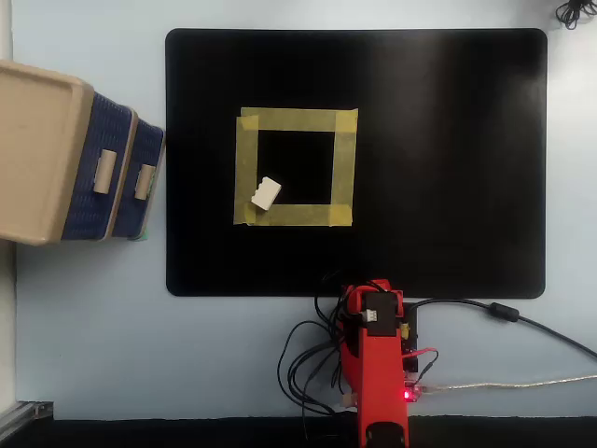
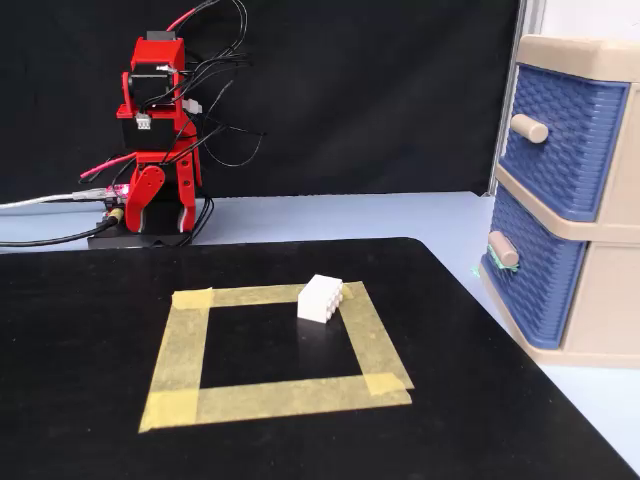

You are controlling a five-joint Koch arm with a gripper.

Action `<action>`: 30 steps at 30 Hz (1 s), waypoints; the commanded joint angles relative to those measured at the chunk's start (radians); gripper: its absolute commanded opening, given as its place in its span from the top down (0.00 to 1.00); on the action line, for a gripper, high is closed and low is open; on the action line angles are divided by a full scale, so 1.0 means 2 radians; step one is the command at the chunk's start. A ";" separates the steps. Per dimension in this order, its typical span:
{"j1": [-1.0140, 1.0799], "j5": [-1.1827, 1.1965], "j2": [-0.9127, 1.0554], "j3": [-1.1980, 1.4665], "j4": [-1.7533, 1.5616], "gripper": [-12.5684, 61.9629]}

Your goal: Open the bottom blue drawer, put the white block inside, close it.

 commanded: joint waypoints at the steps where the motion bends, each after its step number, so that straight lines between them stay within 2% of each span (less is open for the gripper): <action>1: -0.009 0.005 0.018 0.007 -0.013 0.37; 10: -0.009 0.004 0.021 -0.007 -0.005 0.37; 12: -0.010 0.002 0.022 -0.085 0.008 0.38; 16: -0.035 -0.041 -0.013 -0.332 0.006 0.38; 20: -0.212 -0.278 -0.107 -0.365 -0.089 0.38; 21: -0.289 -0.392 -0.133 -0.364 -0.158 0.38; 24: -0.403 -0.651 -0.216 -0.344 -0.396 0.38; 27: -0.416 -0.801 -0.261 -0.301 -0.620 0.38; 30: -0.424 -0.836 -0.327 -0.241 -0.866 0.38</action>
